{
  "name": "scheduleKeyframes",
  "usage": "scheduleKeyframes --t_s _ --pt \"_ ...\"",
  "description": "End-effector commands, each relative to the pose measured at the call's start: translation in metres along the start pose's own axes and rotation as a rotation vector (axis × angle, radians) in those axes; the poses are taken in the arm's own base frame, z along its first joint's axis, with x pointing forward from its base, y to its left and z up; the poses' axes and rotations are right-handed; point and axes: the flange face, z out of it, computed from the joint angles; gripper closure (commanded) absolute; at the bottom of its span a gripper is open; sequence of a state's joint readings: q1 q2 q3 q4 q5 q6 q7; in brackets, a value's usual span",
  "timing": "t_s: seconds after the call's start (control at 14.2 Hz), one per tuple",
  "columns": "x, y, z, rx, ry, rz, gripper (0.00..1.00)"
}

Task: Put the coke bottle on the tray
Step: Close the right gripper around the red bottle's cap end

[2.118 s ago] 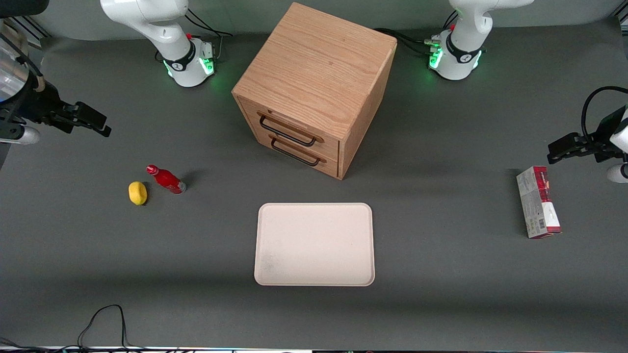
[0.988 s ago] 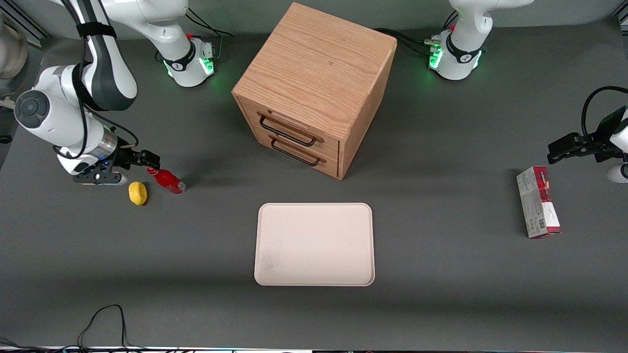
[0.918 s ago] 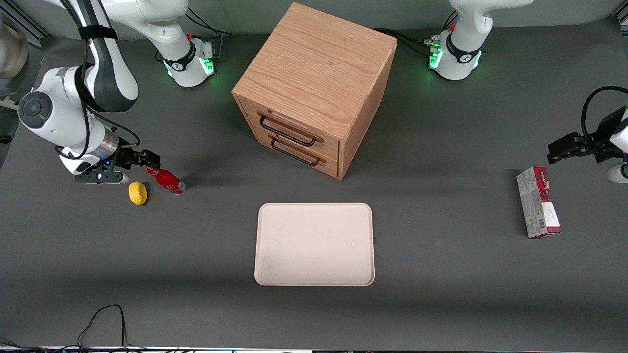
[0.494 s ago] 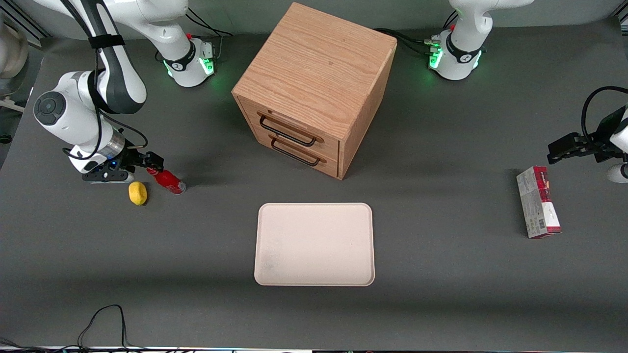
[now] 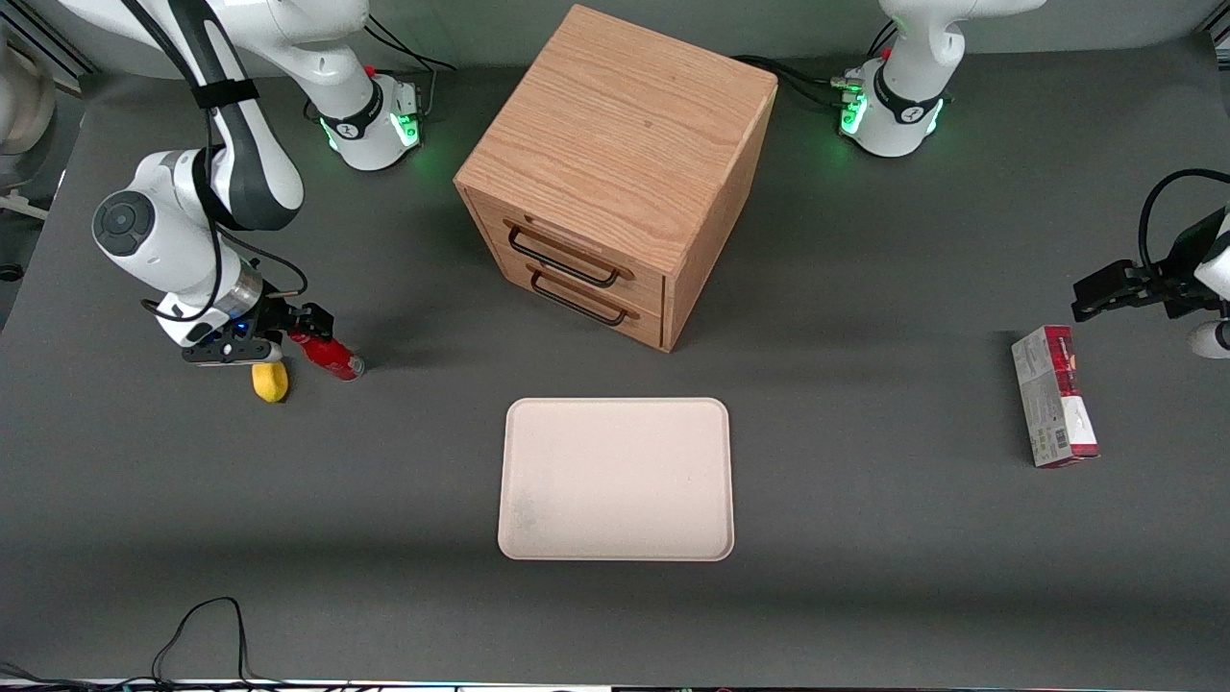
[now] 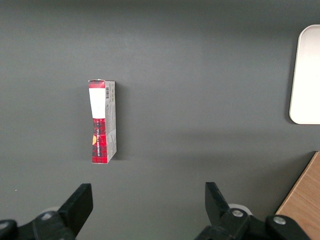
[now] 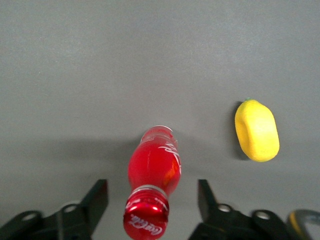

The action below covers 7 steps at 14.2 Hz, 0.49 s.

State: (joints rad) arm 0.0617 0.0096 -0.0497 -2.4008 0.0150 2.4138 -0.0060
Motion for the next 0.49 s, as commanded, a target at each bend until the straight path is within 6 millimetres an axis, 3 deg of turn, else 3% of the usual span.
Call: scheduleKeyframes --t_s 0.0,0.28,0.42 --pt "0.0 0.0 0.0 0.007 0.007 -0.006 1.0" --pt "0.004 -0.001 -0.005 0.023 0.018 0.035 1.0" --pt "0.023 -0.003 -0.037 0.044 0.057 0.07 1.0"
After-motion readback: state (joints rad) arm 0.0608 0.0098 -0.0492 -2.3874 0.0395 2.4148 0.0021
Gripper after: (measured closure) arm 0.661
